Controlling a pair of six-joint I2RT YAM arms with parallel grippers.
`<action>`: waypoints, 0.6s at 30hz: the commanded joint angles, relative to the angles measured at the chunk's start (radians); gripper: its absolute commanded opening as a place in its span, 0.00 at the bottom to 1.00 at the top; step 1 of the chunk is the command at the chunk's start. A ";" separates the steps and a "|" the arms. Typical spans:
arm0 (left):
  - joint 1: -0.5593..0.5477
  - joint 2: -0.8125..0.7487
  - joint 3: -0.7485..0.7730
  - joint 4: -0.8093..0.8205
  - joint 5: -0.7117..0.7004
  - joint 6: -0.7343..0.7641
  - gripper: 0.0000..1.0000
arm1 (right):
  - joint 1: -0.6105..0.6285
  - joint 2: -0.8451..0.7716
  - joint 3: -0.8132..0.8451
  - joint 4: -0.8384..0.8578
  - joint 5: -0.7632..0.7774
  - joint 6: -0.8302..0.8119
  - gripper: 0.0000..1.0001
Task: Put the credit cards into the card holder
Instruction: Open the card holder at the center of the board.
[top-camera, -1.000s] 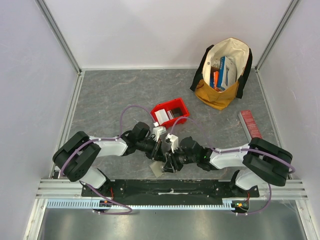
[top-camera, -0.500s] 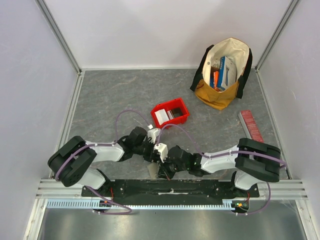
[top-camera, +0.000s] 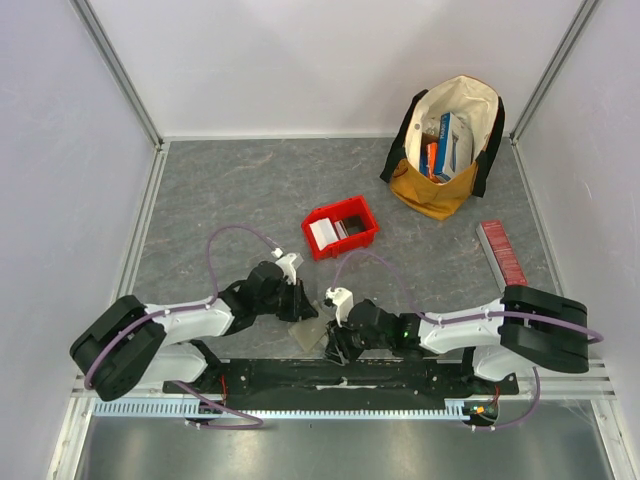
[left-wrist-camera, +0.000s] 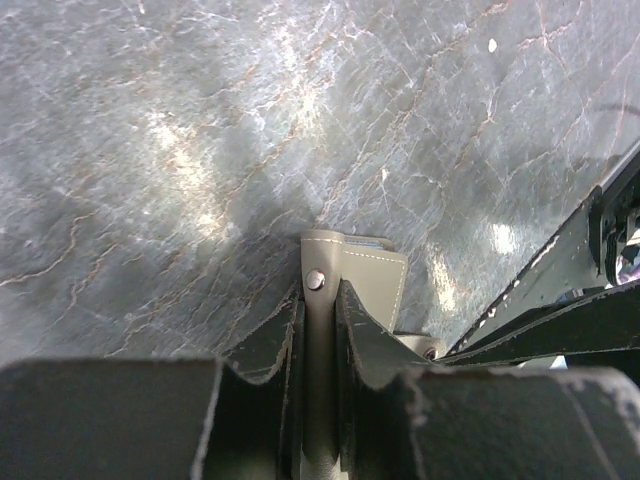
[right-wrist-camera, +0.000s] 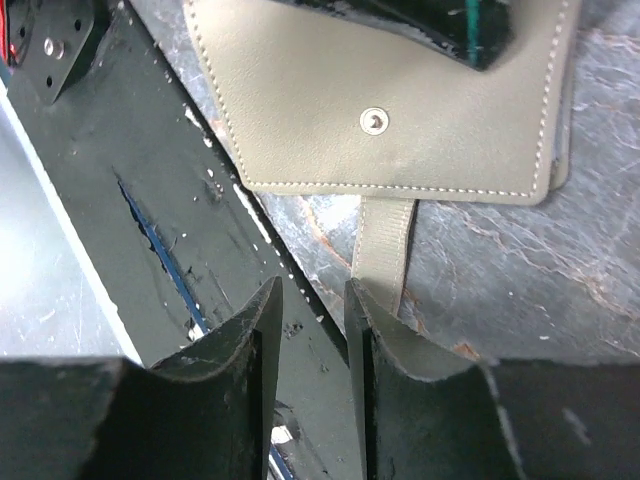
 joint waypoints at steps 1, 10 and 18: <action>0.025 -0.010 -0.036 0.031 -0.207 -0.027 0.02 | 0.020 0.016 -0.034 -0.228 0.108 0.096 0.40; 0.022 -0.064 -0.125 0.065 -0.238 -0.180 0.06 | -0.049 0.099 0.050 -0.424 0.275 0.148 0.37; 0.022 -0.165 -0.114 -0.074 -0.306 -0.176 0.46 | -0.112 0.039 0.033 -0.416 0.356 0.205 0.38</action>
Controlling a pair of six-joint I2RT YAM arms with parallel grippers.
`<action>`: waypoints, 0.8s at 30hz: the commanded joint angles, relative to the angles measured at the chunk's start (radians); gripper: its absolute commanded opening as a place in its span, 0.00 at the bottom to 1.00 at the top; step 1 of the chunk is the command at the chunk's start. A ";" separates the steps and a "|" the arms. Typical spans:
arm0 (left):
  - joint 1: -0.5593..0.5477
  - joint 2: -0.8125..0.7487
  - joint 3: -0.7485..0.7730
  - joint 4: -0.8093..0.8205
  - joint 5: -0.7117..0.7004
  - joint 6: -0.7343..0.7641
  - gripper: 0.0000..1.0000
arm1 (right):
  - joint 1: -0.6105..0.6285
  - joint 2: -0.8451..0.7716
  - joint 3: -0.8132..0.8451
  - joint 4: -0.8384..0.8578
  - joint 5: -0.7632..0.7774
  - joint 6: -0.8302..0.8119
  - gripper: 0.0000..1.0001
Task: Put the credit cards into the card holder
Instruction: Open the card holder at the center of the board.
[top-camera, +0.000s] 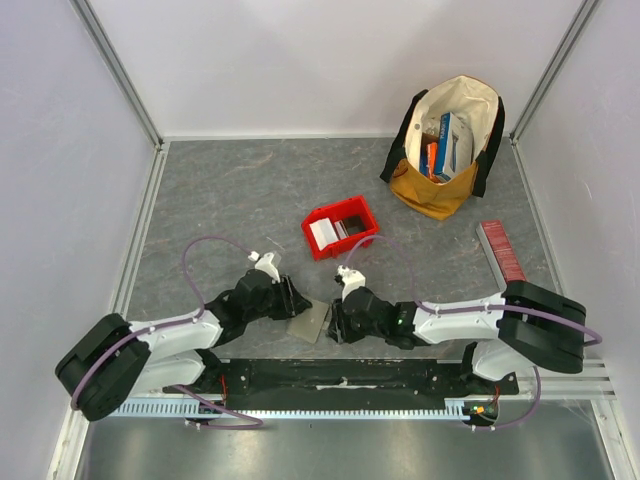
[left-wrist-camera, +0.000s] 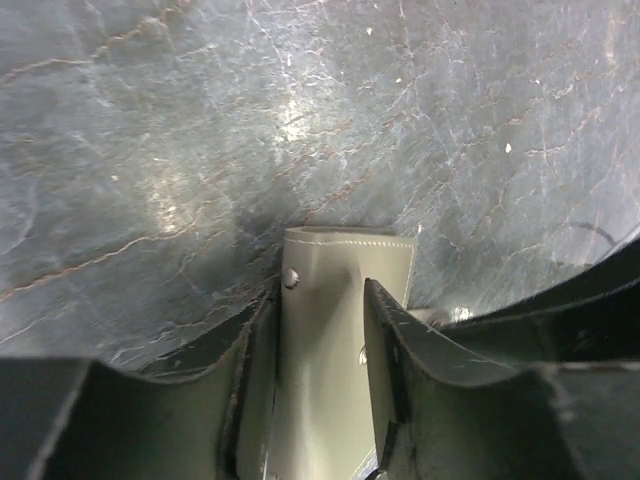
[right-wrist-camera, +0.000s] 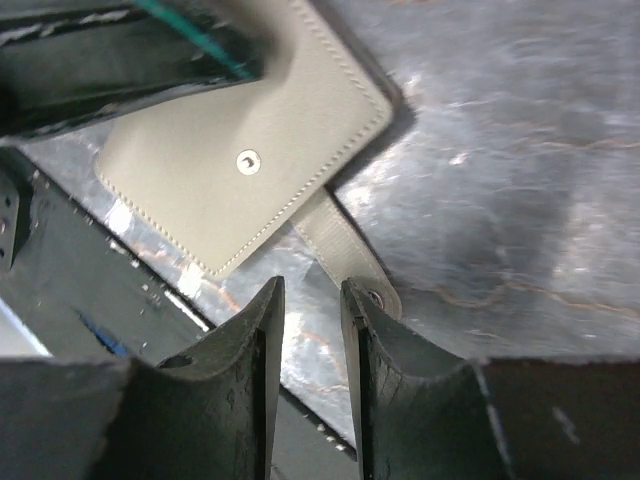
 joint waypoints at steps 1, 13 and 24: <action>0.007 -0.071 0.015 -0.204 -0.149 0.021 0.48 | -0.046 0.012 -0.062 -0.237 0.171 -0.007 0.38; 0.004 -0.232 0.134 -0.445 -0.201 0.133 0.56 | -0.084 -0.041 -0.039 -0.196 0.173 -0.093 0.38; -0.021 -0.214 0.327 -0.635 -0.322 0.137 0.88 | -0.159 -0.311 0.059 -0.264 0.179 -0.090 0.48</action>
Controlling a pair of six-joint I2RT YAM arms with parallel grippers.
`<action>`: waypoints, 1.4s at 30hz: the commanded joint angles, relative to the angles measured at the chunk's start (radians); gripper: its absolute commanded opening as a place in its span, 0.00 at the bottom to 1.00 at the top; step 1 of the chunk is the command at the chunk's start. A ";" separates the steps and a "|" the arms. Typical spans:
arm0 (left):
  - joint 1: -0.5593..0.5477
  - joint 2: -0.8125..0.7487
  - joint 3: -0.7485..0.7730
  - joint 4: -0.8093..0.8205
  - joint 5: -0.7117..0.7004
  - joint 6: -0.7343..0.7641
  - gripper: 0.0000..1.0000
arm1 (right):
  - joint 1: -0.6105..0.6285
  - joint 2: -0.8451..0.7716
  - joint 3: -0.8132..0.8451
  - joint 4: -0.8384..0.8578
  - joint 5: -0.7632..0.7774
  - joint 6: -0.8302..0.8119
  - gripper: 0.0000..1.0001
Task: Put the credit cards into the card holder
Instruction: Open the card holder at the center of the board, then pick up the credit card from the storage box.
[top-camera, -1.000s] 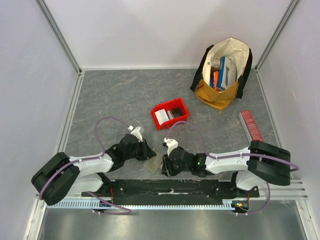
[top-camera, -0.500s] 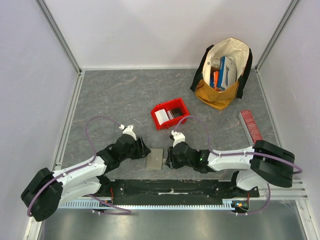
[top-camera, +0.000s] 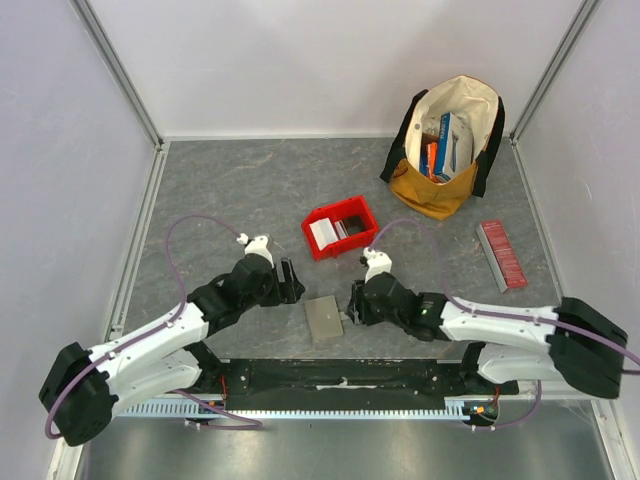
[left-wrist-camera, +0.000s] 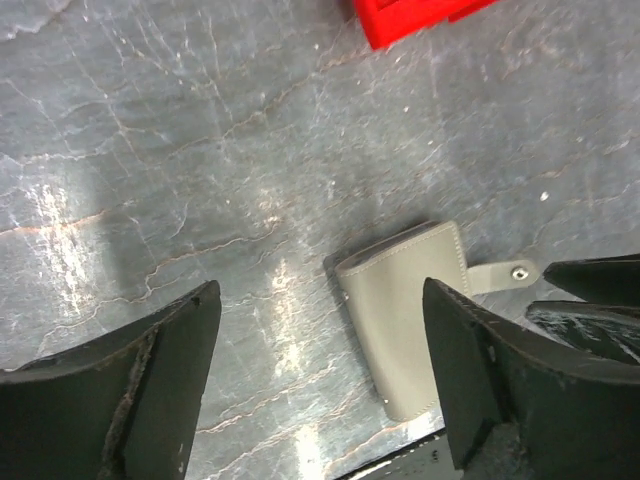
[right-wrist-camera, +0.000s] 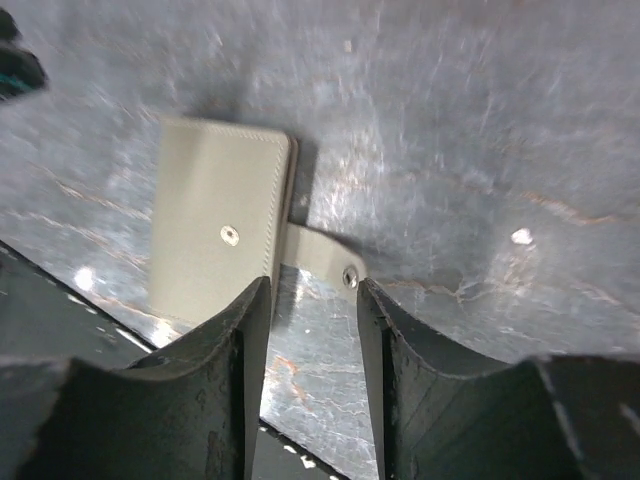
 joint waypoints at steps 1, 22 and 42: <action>0.000 0.023 0.110 -0.083 -0.080 0.029 0.91 | -0.064 -0.127 0.105 -0.094 0.039 -0.044 0.50; 0.357 0.552 0.398 0.221 0.403 0.055 0.69 | -0.440 0.441 0.776 -0.226 -0.219 -0.204 0.71; 0.383 0.764 0.320 0.529 0.520 -0.055 0.46 | -0.518 0.686 0.865 -0.119 -0.387 -0.213 0.75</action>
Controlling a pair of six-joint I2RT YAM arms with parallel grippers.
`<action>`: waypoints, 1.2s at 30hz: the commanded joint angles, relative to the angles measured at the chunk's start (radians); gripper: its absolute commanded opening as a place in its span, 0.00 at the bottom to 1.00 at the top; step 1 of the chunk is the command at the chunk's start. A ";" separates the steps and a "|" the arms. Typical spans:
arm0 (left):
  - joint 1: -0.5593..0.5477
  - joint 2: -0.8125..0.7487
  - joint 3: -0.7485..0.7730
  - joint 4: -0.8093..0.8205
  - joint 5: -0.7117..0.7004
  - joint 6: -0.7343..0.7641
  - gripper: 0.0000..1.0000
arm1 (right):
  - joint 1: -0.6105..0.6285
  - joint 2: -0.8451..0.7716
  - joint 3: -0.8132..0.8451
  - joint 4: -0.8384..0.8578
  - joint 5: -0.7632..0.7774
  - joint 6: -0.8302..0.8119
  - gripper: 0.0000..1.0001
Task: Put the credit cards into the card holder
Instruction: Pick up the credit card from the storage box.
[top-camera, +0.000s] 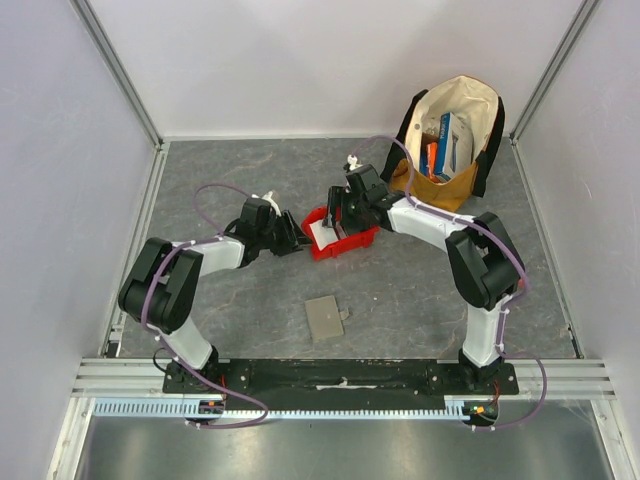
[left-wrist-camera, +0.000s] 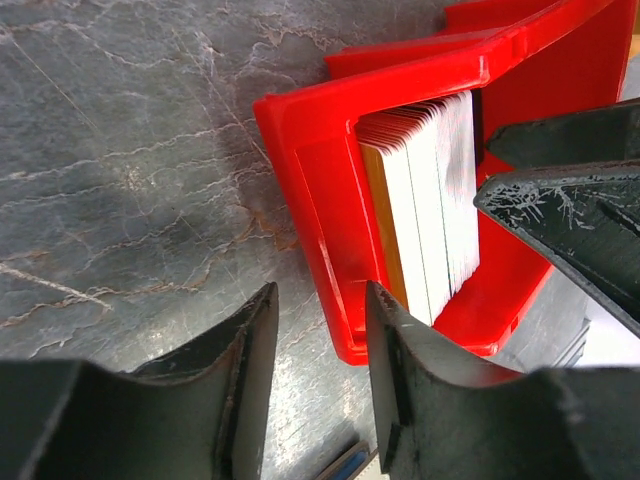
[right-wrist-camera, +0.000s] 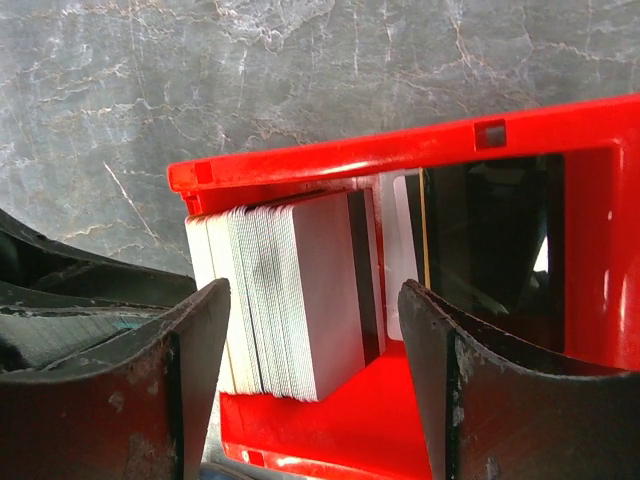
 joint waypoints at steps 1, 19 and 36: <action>0.003 0.020 -0.015 0.102 0.048 -0.040 0.44 | -0.013 0.024 0.021 0.085 -0.078 -0.009 0.75; 0.003 0.059 -0.016 0.142 0.115 -0.046 0.26 | -0.030 0.043 -0.032 0.187 -0.233 0.043 0.72; 0.003 0.076 -0.006 0.150 0.151 -0.052 0.22 | -0.036 0.010 -0.052 0.188 -0.240 0.038 0.54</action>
